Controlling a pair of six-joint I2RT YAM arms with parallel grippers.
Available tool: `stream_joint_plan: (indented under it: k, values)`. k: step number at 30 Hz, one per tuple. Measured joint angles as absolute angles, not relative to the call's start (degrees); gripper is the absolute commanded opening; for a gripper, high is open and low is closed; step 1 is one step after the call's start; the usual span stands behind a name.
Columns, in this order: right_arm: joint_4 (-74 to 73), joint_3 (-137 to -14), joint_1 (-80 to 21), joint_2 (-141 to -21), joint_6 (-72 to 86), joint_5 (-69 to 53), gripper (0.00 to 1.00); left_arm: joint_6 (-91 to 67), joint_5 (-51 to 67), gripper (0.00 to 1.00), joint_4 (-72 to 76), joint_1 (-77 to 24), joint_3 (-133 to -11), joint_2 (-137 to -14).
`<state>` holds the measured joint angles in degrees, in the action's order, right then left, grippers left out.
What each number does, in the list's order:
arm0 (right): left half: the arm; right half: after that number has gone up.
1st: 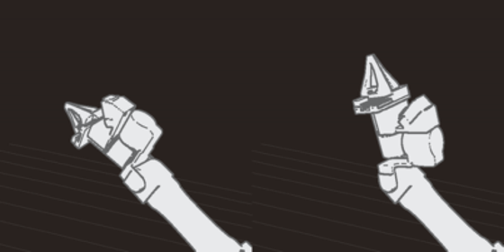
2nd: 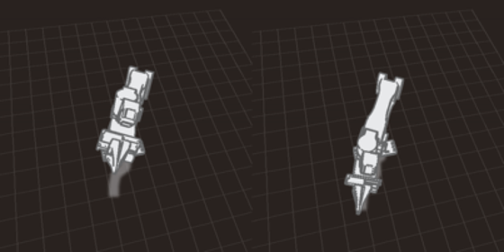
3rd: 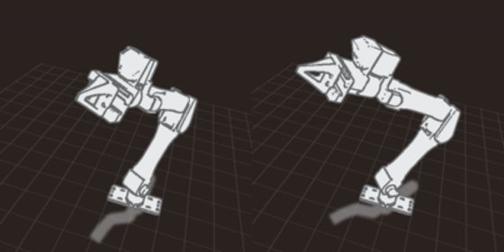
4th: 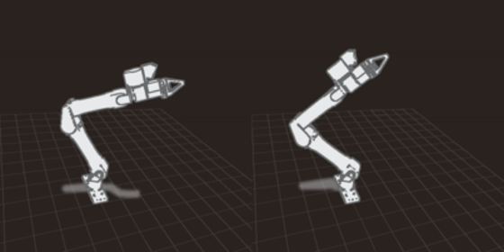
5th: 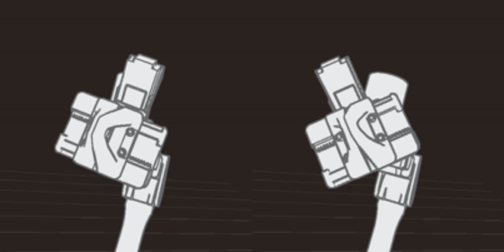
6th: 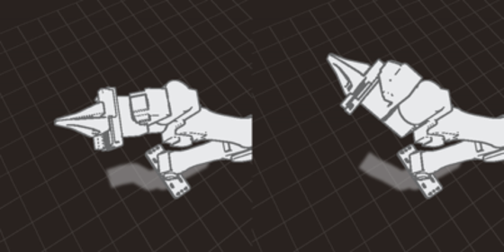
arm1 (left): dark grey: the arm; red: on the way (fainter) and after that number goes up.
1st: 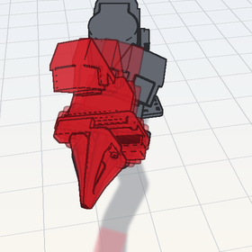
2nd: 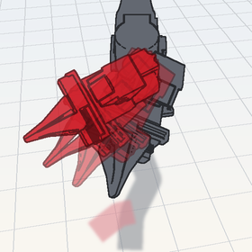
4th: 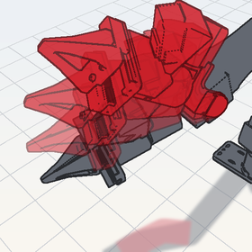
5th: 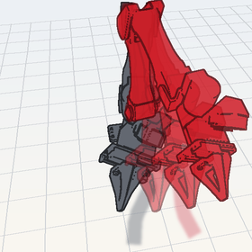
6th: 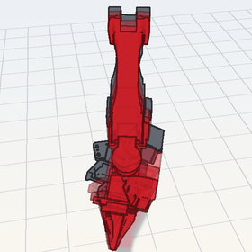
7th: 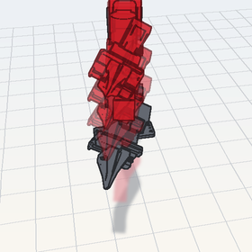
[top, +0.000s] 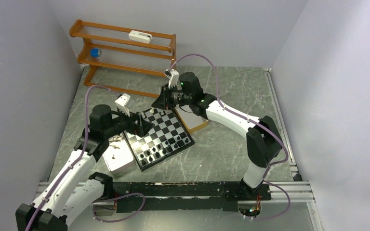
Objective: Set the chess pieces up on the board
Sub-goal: Place the chess piece on the chessboard.
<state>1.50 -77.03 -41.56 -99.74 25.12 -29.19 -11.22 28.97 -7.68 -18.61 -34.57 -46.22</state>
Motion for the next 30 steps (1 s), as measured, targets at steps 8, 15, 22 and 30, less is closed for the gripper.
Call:
stream_joint_plan:
  k: [8, 15, 22, 30]
  values:
    - [8.91, -76.79, -41.65, -101.47, 21.12, -22.5, 0.16, -20.29, 11.35, 0.99, -15.86, -18.59, -37.89, -44.21]
    - [10.87, -78.17, -44.01, -110.3, 14.48, -14.66, 0.16, -22.92, -5.15, 0.99, -23.49, -18.59, -38.89, -39.79]
    - [11.94, -78.17, -47.22, -113.78, 8.32, -8.56, 0.16, -21.17, -13.91, 0.99, -25.65, -18.61, -40.86, -30.63]
    - [16.23, -78.59, -49.56, -116.07, 3.68, -4.27, 0.19, -20.97, -22.83, 0.98, -28.4, -18.61, -41.87, -28.93]
